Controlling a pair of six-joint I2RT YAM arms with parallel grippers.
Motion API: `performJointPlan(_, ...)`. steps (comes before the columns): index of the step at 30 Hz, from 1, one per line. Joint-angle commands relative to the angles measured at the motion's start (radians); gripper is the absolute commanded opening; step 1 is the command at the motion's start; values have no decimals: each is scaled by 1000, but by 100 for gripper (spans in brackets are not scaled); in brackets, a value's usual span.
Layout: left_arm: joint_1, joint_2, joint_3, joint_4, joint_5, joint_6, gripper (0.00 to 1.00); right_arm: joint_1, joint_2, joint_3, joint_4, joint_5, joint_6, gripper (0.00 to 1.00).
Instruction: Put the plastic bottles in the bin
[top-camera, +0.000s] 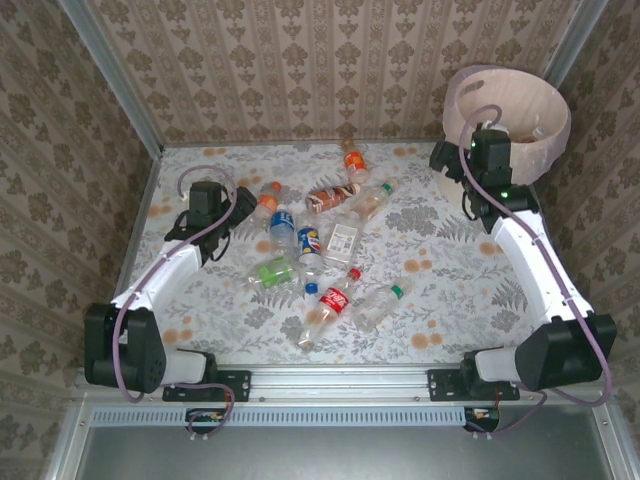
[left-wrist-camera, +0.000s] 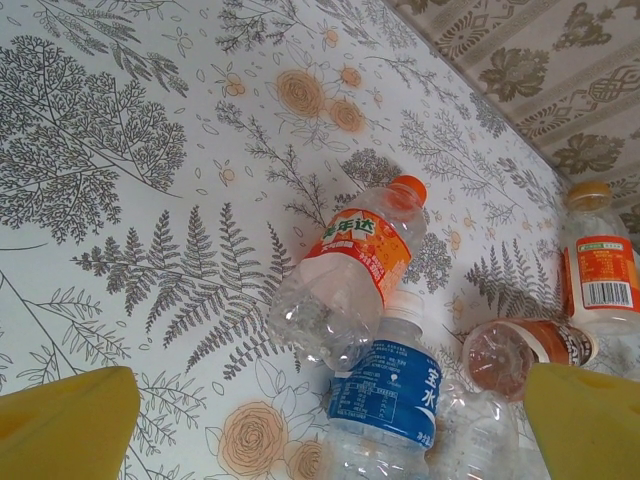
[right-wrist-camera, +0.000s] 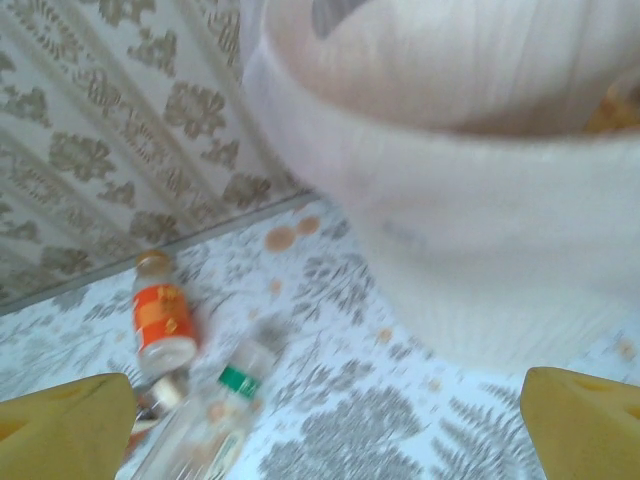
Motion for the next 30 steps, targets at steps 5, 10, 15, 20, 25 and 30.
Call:
performJointPlan(5,2,2,9,-1,23,17,100,118,-99,-184,-23,-5,272,100)
performJointPlan(10,5,9,-7,17,35,-2,100,159,-132,-287,-134,-18,455,100)
performJointPlan(15,7,13,-12,14,29,-27,100,171,-168,-410,-218,-94,618,99)
performJointPlan(20,7,10,-20,17,16,-31,100,216,-165,-517,-235,-288,769,99)
performJointPlan(25,6,16,-25,20,31,-36,100,272,-162,-647,-178,-507,961,97)
performJointPlan(30,7,22,-28,7,39,-26,100,319,-137,-652,-146,-490,993,97)
